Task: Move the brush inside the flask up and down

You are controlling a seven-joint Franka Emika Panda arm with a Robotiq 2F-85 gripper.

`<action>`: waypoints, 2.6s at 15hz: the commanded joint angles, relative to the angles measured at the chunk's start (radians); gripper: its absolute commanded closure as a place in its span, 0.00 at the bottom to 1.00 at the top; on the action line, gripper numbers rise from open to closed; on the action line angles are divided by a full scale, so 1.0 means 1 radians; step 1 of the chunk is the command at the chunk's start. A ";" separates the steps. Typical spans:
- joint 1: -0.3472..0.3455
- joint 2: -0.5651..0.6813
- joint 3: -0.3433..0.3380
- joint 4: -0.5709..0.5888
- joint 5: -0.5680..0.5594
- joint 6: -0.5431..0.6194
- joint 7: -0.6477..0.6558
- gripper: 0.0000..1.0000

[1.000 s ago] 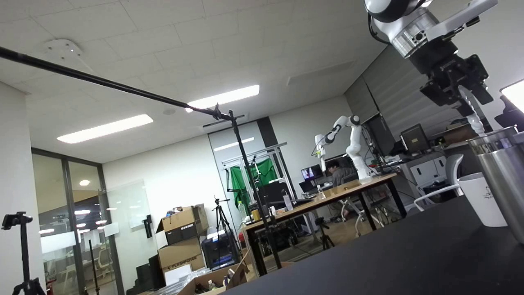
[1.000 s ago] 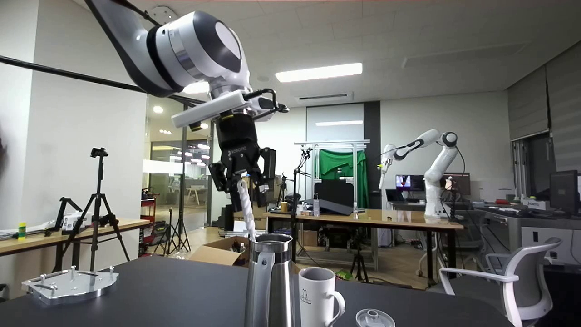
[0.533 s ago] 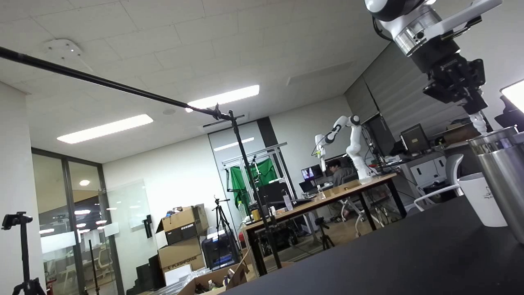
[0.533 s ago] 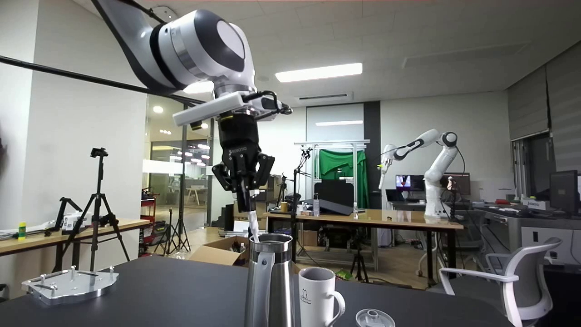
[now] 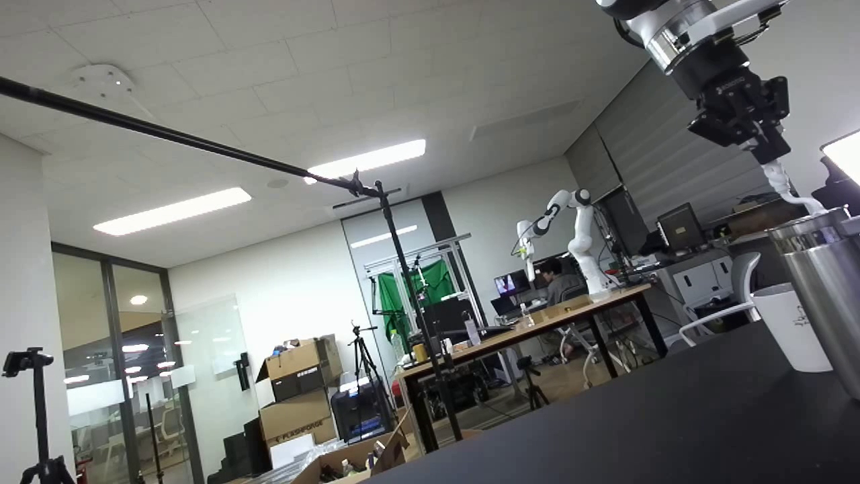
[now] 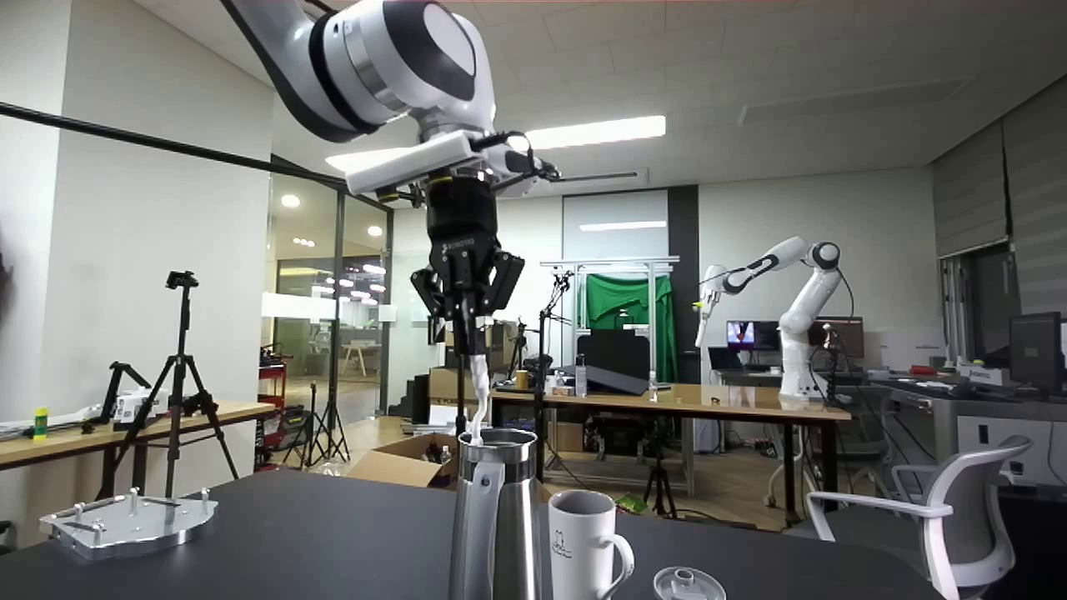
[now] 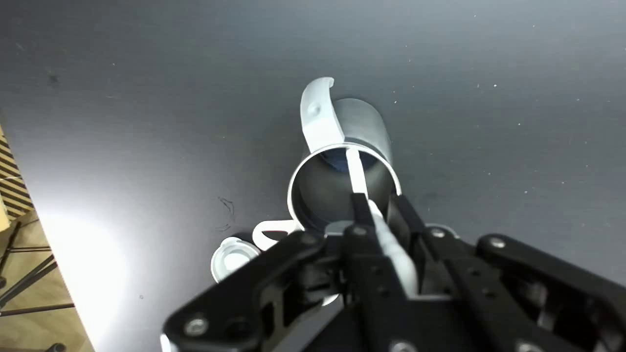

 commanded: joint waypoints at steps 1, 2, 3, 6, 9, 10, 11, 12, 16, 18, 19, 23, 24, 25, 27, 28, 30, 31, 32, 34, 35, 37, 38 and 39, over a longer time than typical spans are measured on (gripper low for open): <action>-0.007 0.020 -0.015 0.115 0.016 -0.113 -0.033 0.96; -0.009 0.020 -0.018 0.136 0.013 -0.132 -0.037 0.96; -0.009 0.020 -0.020 0.158 0.014 -0.151 -0.043 0.96; -0.011 0.026 -0.022 0.202 0.014 -0.172 -0.044 0.96; -0.009 0.058 -0.023 0.198 0.013 -0.137 -0.046 0.96; -0.008 0.073 -0.021 0.186 0.008 -0.124 -0.042 0.96; -0.007 0.090 -0.020 0.181 0.008 -0.122 -0.043 0.96; -0.006 0.110 -0.017 0.173 0.003 -0.114 -0.037 0.96; -0.001 0.185 -0.011 0.171 -0.004 -0.123 -0.039 0.96; 0.000 0.185 -0.010 0.184 -0.002 -0.151 -0.051 0.96; -0.001 0.175 -0.010 0.189 0.000 -0.160 -0.061 0.96; -0.010 0.093 -0.020 0.229 0.018 -0.223 -0.122 0.96; -0.012 0.075 -0.023 0.240 0.021 -0.233 -0.134 0.96; -0.013 0.061 -0.026 0.253 0.025 -0.242 -0.146 0.96; -0.014 0.055 -0.034 0.270 0.035 -0.257 -0.161 0.96; -0.014 0.060 -0.037 0.271 0.047 -0.260 -0.171 0.96; -0.012 0.086 -0.040 0.251 0.062 -0.243 -0.176 0.96; -0.012 0.103 -0.038 0.239 0.062 -0.231 -0.168 0.96; -0.011 0.129 -0.034 0.224 0.052 -0.213 -0.154 0.96; -0.010 0.183 -0.028 0.214 0.037 -0.194 -0.138 0.96; -0.009 0.202 -0.027 0.219 0.040 -0.196 -0.142 0.96; -0.007 0.200 -0.022 0.239 0.036 -0.205 -0.151 0.96; -0.005 0.176 -0.020 0.248 0.025 -0.222 -0.156 0.96; -0.005 0.154 -0.019 0.255 0.017 -0.232 -0.159 0.96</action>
